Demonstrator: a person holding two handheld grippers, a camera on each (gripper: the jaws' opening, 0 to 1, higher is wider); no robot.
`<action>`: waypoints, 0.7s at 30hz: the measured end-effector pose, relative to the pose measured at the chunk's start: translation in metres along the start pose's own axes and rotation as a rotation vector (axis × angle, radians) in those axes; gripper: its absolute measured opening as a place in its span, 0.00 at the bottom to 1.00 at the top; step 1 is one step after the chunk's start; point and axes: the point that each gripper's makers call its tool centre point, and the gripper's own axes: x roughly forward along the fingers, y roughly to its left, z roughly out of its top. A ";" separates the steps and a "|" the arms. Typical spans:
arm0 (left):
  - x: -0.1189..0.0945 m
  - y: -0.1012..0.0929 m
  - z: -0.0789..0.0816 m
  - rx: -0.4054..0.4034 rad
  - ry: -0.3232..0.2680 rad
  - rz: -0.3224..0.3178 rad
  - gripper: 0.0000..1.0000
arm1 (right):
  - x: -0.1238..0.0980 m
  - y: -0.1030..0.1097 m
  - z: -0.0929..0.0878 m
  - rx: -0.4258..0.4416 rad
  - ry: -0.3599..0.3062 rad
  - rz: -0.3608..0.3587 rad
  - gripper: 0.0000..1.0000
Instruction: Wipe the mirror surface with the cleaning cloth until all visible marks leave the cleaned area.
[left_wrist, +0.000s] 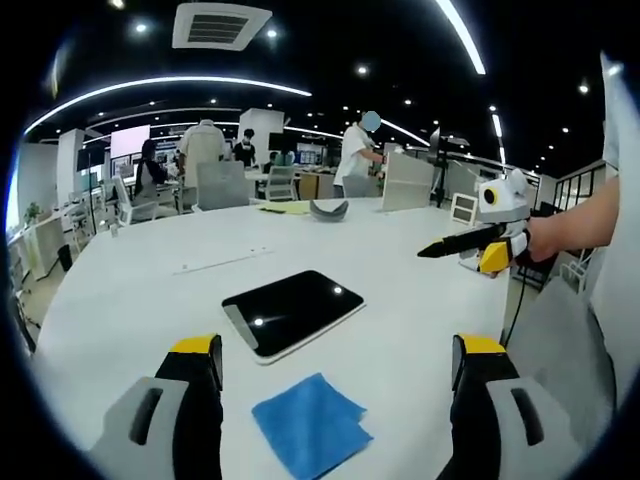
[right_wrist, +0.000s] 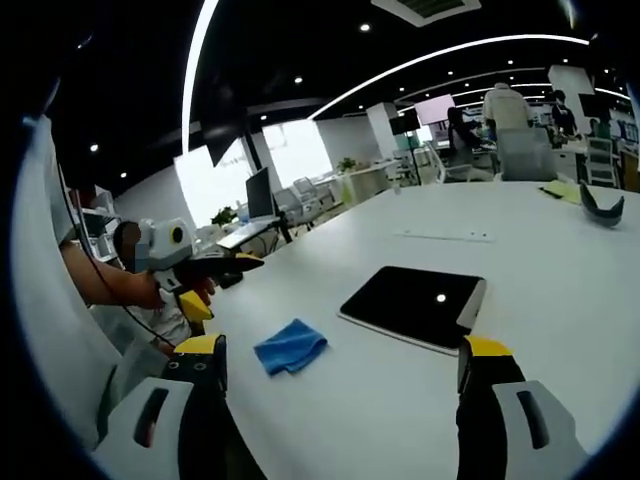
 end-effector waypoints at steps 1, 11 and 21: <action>0.000 0.000 0.000 0.000 0.000 0.000 0.96 | 0.000 0.000 0.001 -0.003 -0.001 -0.001 0.96; 0.003 0.003 -0.014 0.048 0.064 -0.020 0.85 | 0.000 -0.002 0.004 0.007 -0.011 -0.012 0.95; 0.009 0.014 -0.034 0.066 0.124 -0.040 0.69 | 0.000 0.000 0.002 0.021 -0.007 -0.031 0.92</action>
